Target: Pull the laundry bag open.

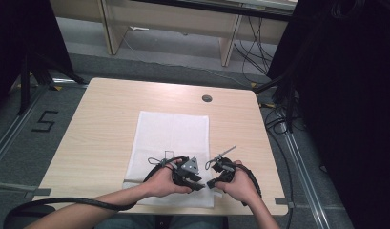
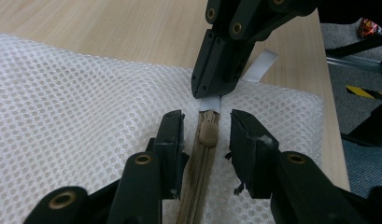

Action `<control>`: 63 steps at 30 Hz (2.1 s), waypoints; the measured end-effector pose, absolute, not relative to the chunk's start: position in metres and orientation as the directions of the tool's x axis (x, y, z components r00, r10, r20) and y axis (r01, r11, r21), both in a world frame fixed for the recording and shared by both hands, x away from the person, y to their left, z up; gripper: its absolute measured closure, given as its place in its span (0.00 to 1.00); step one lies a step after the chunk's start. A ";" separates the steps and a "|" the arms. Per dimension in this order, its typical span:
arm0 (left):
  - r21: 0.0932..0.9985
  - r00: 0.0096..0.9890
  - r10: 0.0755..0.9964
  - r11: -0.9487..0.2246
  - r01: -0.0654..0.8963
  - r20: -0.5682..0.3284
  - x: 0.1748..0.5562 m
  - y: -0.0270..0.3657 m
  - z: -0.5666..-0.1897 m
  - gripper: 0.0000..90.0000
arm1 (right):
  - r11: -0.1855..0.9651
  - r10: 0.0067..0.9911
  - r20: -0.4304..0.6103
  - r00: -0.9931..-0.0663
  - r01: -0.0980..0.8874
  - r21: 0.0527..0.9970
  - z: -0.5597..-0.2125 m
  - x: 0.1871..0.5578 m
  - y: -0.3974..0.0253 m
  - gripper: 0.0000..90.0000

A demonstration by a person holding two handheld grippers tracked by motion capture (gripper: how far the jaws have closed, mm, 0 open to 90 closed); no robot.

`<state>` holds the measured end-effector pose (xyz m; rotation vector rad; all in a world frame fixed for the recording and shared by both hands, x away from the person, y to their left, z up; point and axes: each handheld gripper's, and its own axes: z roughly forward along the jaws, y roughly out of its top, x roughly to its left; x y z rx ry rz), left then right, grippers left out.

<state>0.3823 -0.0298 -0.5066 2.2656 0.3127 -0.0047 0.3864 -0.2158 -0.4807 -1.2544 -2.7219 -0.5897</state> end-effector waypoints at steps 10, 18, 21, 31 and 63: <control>0.741 0.972 0.216 -0.637 0.212 -0.091 0.382 -0.035 -0.510 0.74 | 0.589 0.714 0.240 -0.658 0.749 0.303 -0.481 0.387 -0.216 1.00; 0.730 0.971 0.217 -0.648 0.217 -0.097 0.383 -0.037 -0.509 0.78 | 0.586 0.716 0.246 -0.653 0.754 0.296 -0.480 0.387 -0.216 1.00; 0.732 0.970 0.214 -0.643 0.227 -0.113 0.387 -0.037 -0.507 0.85 | 0.578 0.722 0.252 -0.644 0.762 0.292 -0.480 0.386 -0.215 1.00; 0.723 0.975 0.202 -0.660 0.204 -0.091 0.386 -0.039 -0.506 0.86 | 0.584 0.716 0.247 -0.653 0.754 0.301 -0.481 0.388 -0.216 1.00; 0.720 0.984 0.167 -0.674 0.165 -0.068 0.386 -0.040 -0.502 0.91 | 0.594 0.725 0.219 -0.653 0.754 0.280 -0.479 0.386 -0.211 1.00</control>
